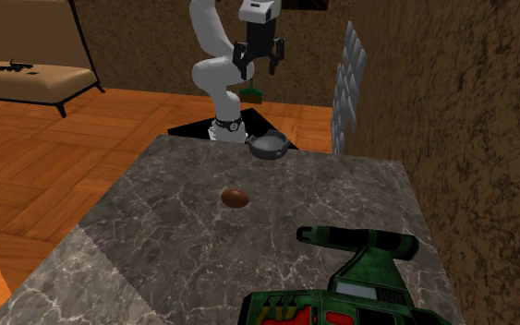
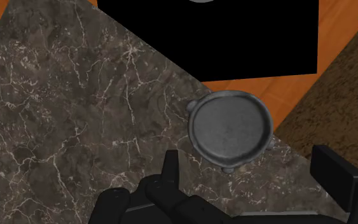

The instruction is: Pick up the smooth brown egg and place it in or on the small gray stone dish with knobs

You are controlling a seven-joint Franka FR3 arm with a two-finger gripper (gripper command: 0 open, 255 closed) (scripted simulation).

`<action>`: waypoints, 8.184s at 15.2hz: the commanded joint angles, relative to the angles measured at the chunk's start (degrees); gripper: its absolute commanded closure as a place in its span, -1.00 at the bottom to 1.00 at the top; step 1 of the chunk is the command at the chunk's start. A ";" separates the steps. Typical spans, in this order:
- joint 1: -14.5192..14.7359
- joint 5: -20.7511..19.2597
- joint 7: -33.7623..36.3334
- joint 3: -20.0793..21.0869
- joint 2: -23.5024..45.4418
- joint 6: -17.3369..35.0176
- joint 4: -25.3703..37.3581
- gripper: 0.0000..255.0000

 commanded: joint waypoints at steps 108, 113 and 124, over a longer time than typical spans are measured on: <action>4.07 -5.05 4.38 3.54 6.81 37.37 -24.58 1.00; 3.99 -5.17 4.59 3.60 7.63 38.99 -25.39 1.00; 4.24 -4.87 4.46 3.67 6.42 36.50 -24.12 -1.00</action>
